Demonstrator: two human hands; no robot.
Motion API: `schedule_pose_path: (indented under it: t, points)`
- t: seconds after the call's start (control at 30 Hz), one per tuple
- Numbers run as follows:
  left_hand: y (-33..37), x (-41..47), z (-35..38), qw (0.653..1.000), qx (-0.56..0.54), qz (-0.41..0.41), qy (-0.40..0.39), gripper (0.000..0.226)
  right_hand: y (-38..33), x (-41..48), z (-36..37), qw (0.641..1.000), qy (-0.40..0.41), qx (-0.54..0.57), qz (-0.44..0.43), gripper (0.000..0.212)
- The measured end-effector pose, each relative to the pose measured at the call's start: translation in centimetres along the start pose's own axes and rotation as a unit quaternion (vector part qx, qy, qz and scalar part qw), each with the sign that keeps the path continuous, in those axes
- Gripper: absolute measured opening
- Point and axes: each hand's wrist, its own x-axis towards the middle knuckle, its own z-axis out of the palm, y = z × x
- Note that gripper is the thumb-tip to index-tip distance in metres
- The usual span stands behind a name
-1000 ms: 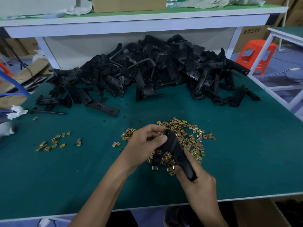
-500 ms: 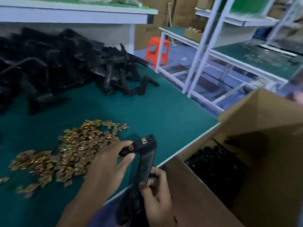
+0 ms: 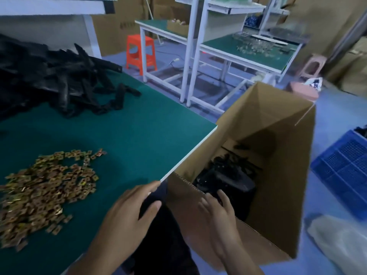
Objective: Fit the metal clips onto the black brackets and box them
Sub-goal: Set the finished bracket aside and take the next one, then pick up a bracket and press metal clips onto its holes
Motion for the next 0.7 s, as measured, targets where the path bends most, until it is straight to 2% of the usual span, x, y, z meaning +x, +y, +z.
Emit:
schedule_pose_path:
  t: [0.1, 0.17, 0.23, 0.3, 0.37, 0.43, 0.5, 0.6, 0.7]
  points:
    - [-2.4, -0.8, -2.2, 0.999, 0.001, -0.050, 0.016, 0.035, 1.2, 0.1, 2.5, 0.996, -0.067, -0.051, -0.029, 0.025]
    - [-4.2, -1.5, -4.2, 0.994, 0.006, -0.101, 0.036, 0.033, 2.3, -0.4, 4.6, 0.978, -0.130, -0.120, -0.108, 0.021]
    - [-6.1, -2.8, -6.4, 0.987, 0.025, -0.134, 0.085, 0.031, 3.1, -1.1, 7.3, 0.933, -0.187, -0.225, -0.208, 0.026]
    - [-8.1, -4.0, -8.8, 0.974, 0.052, -0.154, 0.156, 0.027, 3.4, -2.1, 10.2, 0.874, -0.236, -0.306, -0.294, 0.026]
    - [-10.4, -5.0, -11.3, 0.955, 0.081, -0.183, 0.219, 0.022, 3.7, -2.8, 13.1, 0.817, -0.276, -0.351, -0.365, 0.023]
    - [-13.1, -5.7, -13.9, 0.932, 0.104, -0.220, 0.268, 0.020, 4.2, -3.0, 16.1, 0.777, -0.310, -0.376, -0.399, 0.024]
    - [-15.7, -6.4, -16.3, 0.904, 0.125, -0.262, 0.312, 0.019, 4.9, -3.1, 18.4, 0.767, -0.323, -0.390, -0.396, 0.021]
    - [-19.7, -7.5, -19.5, 0.868, 0.181, -0.303, 0.348, 0.025, 5.9, -3.4, 19.7, 0.762, -0.297, -0.409, -0.405, 0.014]
    - [-23.6, -7.9, -22.4, 0.831, 0.275, -0.367, 0.317, 0.045, 6.1, -3.5, 19.2, 0.735, -0.281, -0.404, -0.467, 0.014]
